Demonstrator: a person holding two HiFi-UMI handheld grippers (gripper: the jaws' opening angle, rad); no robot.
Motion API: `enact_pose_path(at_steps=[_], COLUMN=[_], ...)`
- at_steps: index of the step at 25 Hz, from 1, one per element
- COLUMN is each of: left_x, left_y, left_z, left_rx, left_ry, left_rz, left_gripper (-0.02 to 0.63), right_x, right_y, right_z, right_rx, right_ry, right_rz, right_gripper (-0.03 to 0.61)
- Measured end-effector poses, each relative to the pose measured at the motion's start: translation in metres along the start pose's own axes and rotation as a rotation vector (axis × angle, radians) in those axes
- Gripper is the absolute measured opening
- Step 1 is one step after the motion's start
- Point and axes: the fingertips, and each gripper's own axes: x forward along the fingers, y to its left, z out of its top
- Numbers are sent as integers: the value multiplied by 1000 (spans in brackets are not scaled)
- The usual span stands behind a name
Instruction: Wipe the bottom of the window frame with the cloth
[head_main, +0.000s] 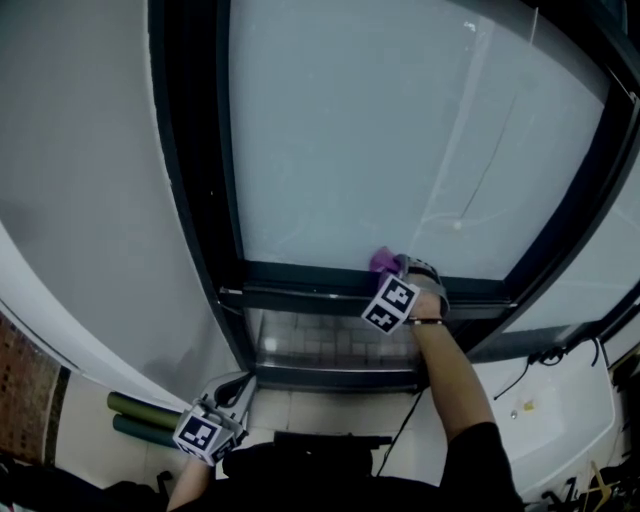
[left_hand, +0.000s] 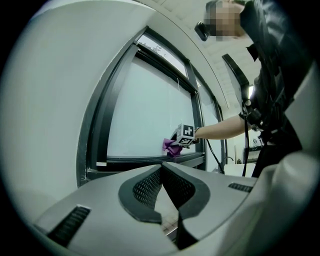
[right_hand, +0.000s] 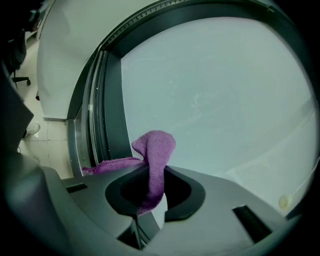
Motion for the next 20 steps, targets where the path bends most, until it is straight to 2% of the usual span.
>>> enact_pose_path(at_steps=[7, 12, 20], left_x=[8, 9, 22], left_y=[-11, -8, -20], left_z=[1, 4, 3], left_rx=[23, 11, 14], left_ry=[10, -1, 27], left_rz=[6, 41, 21], left_gripper=[2, 2, 2], right_x=[-10, -10, -5], right_y=[-27, -43, -44], right_z=[-9, -31, -74], right_rx=[168, 299, 507], right_ry=[-82, -125, -168], right_rz=[-21, -32, -7], right_gripper=[71, 71, 71])
